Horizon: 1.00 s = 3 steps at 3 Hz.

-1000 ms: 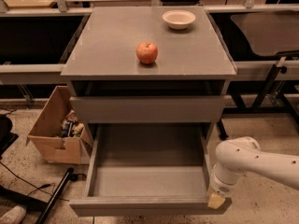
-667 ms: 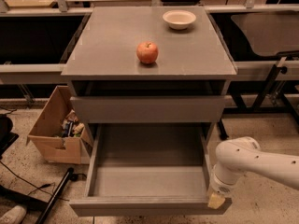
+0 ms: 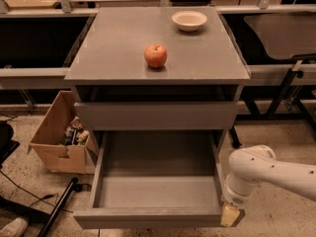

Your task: Open middle drawer

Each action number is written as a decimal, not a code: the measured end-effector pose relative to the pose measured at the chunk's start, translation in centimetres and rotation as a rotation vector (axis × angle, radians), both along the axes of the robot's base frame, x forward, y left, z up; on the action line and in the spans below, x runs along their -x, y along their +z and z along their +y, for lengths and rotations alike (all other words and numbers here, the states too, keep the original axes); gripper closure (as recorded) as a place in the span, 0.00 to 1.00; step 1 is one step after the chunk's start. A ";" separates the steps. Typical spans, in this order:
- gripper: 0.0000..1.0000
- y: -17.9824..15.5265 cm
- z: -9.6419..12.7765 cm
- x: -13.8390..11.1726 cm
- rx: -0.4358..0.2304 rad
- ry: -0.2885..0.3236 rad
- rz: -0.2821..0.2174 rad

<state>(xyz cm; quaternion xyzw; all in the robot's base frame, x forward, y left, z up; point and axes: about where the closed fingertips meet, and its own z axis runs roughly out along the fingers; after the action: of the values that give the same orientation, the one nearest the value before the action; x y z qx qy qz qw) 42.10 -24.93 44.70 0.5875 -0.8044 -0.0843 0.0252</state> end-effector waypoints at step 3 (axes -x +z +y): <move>0.48 -1.1 0.7 5.4 -0.016 -0.003 0.112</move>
Offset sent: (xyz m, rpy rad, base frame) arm -0.0581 0.0064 -0.0251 -0.0005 0.1341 0.0170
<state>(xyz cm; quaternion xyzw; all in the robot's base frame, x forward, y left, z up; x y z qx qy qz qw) 36.70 -24.21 43.62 0.5807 -0.8021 -0.1234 0.0654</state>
